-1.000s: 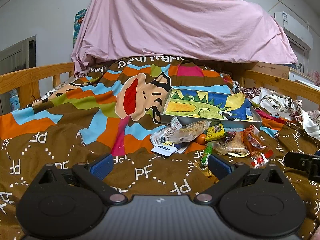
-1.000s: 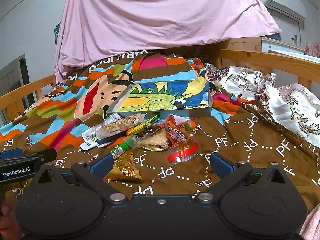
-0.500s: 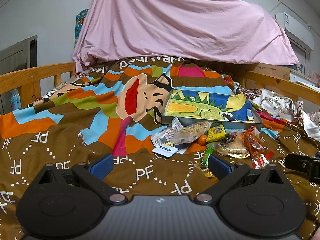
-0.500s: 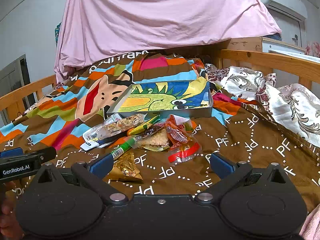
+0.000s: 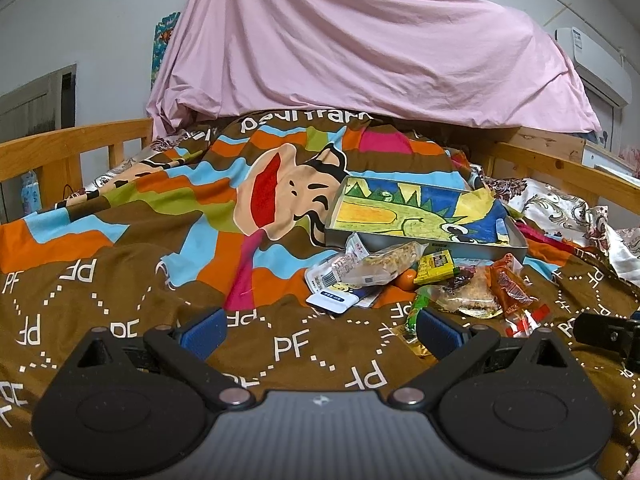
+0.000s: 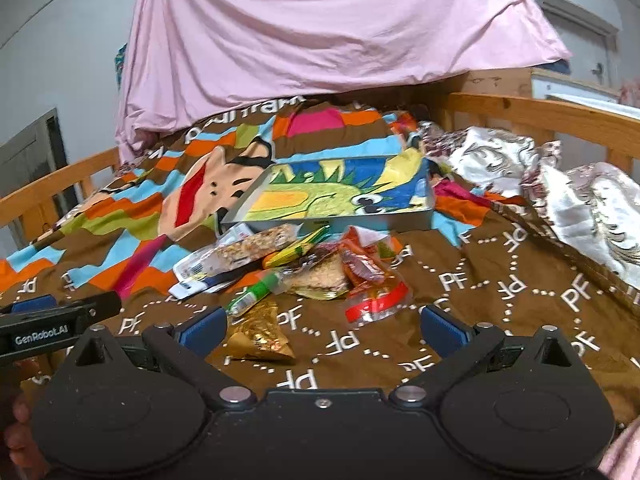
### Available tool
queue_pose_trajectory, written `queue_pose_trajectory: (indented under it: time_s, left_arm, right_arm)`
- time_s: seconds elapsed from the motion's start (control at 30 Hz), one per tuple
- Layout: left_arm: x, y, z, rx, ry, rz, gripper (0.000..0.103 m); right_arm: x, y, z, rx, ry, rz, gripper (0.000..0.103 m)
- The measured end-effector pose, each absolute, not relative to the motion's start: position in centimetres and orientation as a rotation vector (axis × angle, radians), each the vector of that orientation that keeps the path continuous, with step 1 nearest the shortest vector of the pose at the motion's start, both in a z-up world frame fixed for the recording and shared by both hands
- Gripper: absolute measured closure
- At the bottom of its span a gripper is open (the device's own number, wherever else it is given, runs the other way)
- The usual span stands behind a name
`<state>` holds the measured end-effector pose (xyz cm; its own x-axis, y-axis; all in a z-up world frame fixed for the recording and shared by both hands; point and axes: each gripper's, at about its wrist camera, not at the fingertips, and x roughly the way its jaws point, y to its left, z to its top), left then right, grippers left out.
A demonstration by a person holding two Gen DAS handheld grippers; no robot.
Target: Organize snacks
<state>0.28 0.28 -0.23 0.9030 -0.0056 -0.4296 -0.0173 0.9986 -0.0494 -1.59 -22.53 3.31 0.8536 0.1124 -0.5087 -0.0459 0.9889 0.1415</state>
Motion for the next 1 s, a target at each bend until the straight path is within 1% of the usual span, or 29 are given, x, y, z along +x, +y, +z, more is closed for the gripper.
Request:
queue_pose_trajectory:
  time_s: [0.27,0.5,0.67,1.0]
  left_arm:
    - [1.6,1.1,0.2,-0.066,0.455,-0.025,0.000]
    - [4.1,2.0,0.1,-0.136,0.501,-0.098,0.000]
    - [6.2,1.5,-0.2,-0.092,0.532,-0.147,0.000]
    - [12.5,0.6,-1.4,-0.049,0.670,-0.317,0.000]
  right_arm:
    - [0.0,-22.6,3.2,0.080,0.520,0.173,0.000]
    - [2.0,-22.1,2.6,0.001,0.479,0.261,0.000]
    - [4.3,-21.6,1.6,-0.040,0.514,0.308,0.000]
    - [8.5,-20.8,-1.0,-0.068,0.625,0.348,0.001]
